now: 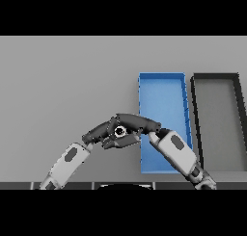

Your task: Pick up the blue pipe and place it into the blue bin.

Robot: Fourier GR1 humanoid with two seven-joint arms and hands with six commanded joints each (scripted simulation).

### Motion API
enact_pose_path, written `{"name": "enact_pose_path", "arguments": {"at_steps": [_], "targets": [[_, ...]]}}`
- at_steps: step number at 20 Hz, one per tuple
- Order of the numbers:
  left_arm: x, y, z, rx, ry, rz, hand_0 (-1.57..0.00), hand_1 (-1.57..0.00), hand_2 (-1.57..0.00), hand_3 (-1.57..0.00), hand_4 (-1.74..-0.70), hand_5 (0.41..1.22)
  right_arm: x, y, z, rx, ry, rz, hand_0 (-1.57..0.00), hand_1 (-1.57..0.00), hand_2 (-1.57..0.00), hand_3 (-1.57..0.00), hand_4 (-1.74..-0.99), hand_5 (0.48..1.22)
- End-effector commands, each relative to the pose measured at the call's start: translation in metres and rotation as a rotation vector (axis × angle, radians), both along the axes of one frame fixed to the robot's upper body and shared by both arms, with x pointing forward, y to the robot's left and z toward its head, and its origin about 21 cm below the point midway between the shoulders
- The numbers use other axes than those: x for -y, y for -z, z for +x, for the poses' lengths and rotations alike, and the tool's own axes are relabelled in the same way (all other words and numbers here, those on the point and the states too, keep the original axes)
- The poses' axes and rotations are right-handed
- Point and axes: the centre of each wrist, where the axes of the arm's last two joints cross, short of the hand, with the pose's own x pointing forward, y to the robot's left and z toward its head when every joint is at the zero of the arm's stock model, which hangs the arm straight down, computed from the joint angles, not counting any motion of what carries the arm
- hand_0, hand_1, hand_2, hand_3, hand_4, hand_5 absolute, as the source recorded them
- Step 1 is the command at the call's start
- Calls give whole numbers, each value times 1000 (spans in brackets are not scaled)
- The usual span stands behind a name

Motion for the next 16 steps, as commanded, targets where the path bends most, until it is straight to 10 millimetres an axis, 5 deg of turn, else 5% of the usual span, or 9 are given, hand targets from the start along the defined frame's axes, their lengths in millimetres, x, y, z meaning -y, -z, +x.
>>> {"name": "enact_pose_path", "arguments": {"at_steps": [1,7,11,16], "targets": [[-3,4,-1,13,3,11,-473,-443,-399,-436,-1143,1187,1,1,-1,-1,1,-9,-1559,-1558,-1559,-1554,-1491,1204],[1,4,3,11,-43,82,-123,-115,-104,-114,-915,735,-5,-2,1,30,-10,8,-1568,-1568,-1568,-1566,-1496,1216],[-3,4,3,-23,-49,67,-50,-47,-42,-46,-887,617,-4,-3,-1,26,-3,19,-1570,-1570,-1570,-1569,-1491,1219],[1,7,3,-66,-80,80,-16,-15,-13,-14,-896,562,-5,-6,-1,-6,7,45,-1571,-1571,-1571,-1570,-1489,1220]]}}
